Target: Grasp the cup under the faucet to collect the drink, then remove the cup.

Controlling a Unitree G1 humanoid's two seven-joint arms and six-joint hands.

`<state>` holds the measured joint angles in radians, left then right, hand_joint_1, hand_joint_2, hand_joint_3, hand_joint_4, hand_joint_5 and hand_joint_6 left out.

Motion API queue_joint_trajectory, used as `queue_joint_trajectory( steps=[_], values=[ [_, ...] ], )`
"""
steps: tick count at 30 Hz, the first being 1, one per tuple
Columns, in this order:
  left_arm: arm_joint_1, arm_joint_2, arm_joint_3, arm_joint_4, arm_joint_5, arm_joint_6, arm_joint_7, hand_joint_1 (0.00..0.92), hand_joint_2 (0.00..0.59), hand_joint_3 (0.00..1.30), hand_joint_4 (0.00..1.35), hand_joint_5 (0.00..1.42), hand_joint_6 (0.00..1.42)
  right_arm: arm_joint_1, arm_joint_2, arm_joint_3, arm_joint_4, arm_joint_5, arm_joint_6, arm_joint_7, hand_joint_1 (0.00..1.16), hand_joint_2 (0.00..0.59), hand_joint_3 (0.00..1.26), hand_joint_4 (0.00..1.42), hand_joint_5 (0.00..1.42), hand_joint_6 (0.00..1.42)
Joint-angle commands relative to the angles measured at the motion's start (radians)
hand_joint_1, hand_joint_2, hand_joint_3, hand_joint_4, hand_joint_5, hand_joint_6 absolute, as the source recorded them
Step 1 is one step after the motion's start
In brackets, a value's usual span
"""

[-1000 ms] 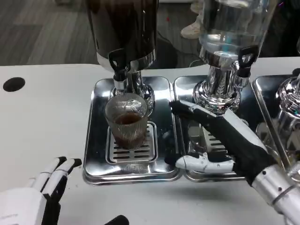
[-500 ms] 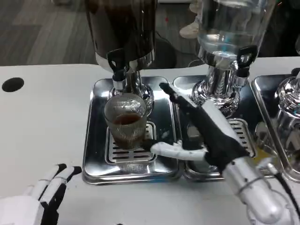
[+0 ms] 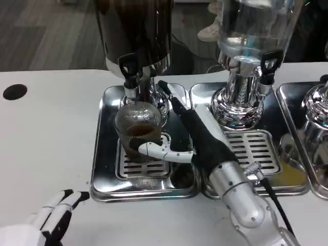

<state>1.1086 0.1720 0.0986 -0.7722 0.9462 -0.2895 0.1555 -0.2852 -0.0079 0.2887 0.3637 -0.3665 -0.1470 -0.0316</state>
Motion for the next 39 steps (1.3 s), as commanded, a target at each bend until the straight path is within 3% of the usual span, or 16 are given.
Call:
queue_joint_trajectory(
  steps=[1, 12, 25, 39],
  values=[
    [0.032, -0.006, 0.021, -0.003, -0.020, -0.020, 0.008, 0.000, 0.041, 0.25, 0.16, 0.27, 0.53, -0.049, 0.017, 0.007, 0.079, -0.006, -0.043, -0.043, 0.69, 0.089, 0.02, 0.00, 0.00, 0.00],
    [0.057, -0.010, 0.077, -0.005, -0.050, -0.052, 0.001, 0.000, 0.046, 0.25, 0.17, 0.28, 0.53, -0.090, 0.051, 0.032, 0.202, -0.015, -0.087, -0.096, 0.68, 0.093, 0.02, 0.00, 0.00, 0.00],
    [0.077, -0.022, 0.101, 0.007, -0.065, -0.089, 0.000, 0.000, 0.049, 0.26, 0.18, 0.29, 0.53, -0.097, 0.066, 0.049, 0.239, -0.027, -0.092, -0.136, 0.69, 0.109, 0.03, 0.00, 0.01, 0.00],
    [0.095, -0.038, 0.147, 0.015, -0.093, -0.124, -0.003, 0.000, 0.057, 0.29, 0.20, 0.30, 0.52, -0.115, 0.078, 0.052, 0.294, -0.031, -0.094, -0.172, 0.69, 0.110, 0.15, 0.10, 0.06, 0.00]
  ],
)
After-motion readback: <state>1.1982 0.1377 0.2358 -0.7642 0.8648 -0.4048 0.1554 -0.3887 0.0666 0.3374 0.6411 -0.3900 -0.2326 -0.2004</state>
